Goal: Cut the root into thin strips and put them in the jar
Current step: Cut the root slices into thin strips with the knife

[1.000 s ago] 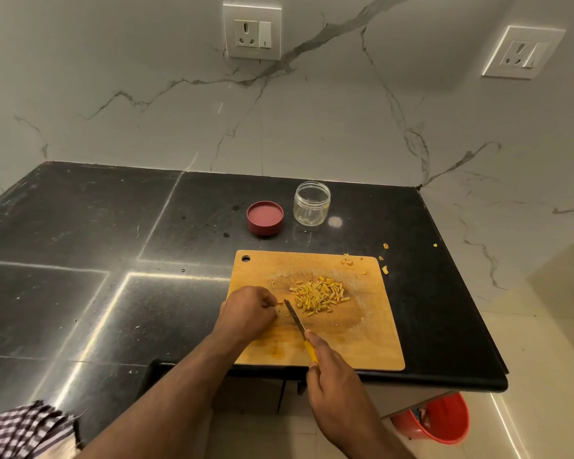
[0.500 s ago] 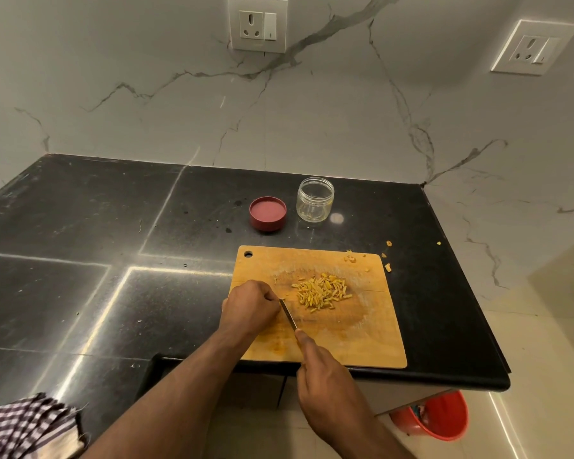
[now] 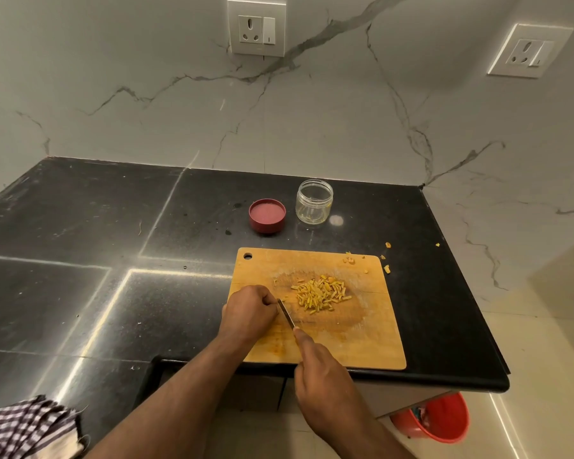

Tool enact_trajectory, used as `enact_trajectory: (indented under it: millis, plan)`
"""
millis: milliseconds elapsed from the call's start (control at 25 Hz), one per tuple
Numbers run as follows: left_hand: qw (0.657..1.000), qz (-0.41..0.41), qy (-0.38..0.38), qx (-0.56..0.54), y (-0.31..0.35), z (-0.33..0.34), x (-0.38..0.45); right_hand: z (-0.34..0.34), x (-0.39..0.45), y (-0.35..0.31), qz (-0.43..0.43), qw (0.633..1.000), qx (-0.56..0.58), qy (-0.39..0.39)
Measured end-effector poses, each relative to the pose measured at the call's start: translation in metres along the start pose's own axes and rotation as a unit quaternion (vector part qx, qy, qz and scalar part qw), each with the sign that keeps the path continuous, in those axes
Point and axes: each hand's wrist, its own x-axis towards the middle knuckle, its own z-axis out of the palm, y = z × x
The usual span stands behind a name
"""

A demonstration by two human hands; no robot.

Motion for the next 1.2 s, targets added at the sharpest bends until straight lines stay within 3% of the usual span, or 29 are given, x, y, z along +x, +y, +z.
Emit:
enact_trajectory:
  millis: [1200]
  plan:
    - [1.000,-0.014,0.008,-0.026,0.000,0.000,-0.006,0.004,-0.016,0.015,-0.007,1.000,-0.002,0.003]
